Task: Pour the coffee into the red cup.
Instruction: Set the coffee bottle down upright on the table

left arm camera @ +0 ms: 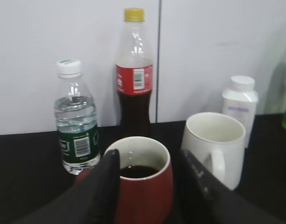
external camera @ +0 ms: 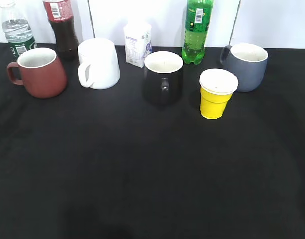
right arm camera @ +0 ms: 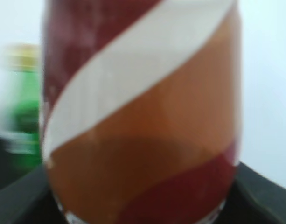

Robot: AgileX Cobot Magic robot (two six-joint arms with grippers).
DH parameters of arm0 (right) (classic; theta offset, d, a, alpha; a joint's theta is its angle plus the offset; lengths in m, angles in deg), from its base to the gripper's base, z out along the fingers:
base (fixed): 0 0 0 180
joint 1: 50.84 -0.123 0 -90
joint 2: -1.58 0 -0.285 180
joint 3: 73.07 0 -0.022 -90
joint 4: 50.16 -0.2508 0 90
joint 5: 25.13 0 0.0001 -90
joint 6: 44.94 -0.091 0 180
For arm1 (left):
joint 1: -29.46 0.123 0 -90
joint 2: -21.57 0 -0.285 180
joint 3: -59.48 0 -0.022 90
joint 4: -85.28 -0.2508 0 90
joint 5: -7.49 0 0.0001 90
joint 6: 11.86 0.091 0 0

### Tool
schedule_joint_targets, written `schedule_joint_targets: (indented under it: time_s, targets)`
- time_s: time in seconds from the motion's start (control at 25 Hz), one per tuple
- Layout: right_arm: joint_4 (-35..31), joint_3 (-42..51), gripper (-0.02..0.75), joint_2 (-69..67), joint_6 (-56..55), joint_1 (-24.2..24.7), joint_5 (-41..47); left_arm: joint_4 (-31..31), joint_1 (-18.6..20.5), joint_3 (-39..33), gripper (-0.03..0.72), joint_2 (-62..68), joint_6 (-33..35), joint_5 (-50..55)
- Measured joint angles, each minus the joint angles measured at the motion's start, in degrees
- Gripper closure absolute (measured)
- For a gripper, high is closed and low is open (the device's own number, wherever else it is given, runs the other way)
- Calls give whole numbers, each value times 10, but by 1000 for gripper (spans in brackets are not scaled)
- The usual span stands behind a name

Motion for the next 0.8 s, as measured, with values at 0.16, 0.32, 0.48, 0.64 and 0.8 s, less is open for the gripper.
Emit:
schedule_joint_targets:
  time_s: [0.16,0.32,0.48,0.64,0.8]
  targets:
    - [2,0,204,-32,-32,81,-52,-6,0,0,374,-1,0,0]
    - [20,0,204,-106,-43,118,-137,-7,0,0,374,-2,0,0]
    - [49,-19,204,-210,-46,125,-218,-7,0,0,374,-2,0,0]
    - [78,-85,204,-294,-46,125,-238,-9,0,0,374,-2,0,1]
    - [80,-137,204,-353,-45,126,-243,-10,0,0,374,-2,0,1]
